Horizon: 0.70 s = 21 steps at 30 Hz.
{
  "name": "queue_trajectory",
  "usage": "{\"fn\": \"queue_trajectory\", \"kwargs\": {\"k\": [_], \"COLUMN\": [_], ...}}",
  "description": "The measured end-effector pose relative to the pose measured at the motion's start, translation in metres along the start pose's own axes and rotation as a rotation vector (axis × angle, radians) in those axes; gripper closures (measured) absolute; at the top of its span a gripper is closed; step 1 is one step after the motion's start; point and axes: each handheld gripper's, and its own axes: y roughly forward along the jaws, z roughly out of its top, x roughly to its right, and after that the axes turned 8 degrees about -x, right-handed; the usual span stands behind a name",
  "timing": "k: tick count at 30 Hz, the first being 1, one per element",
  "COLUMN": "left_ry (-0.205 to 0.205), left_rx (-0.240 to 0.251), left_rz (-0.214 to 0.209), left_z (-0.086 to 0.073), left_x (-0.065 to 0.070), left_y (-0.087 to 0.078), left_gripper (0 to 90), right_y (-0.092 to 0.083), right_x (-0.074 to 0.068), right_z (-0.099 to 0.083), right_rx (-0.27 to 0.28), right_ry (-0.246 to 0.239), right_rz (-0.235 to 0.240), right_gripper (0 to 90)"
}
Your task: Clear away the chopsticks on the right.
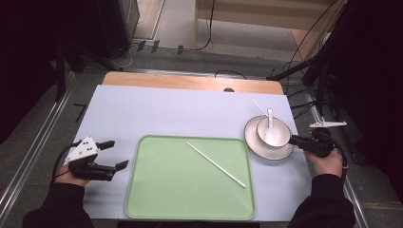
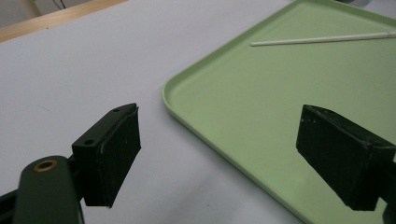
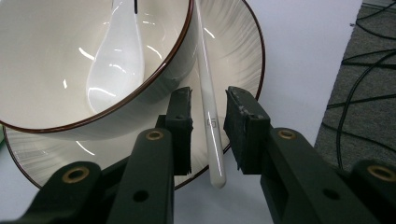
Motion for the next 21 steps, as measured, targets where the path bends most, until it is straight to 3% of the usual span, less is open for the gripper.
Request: {"fn": "queue_trajectory", "kwargs": {"k": [15,21], "left_ry": [0.002,0.001], "left_rx": [-0.001,-0.001], "left_rz": [0.001,0.001], "left_z": [0.0001,0.0001], "left_x": [0.0000,0.0000], "left_y": [0.0001,0.0000], "left_gripper": [13.5,13.5], "right_y": [0.0060,0.0080], "right_x": [-0.0008,0.0004], "right_z": [0.0021,0.0019], "right_rx": [-0.023,-0.039], "right_ry": [-0.010,0.012], "right_rz": [-0.002,0.015], "right_gripper": [78.4,83.3]}}
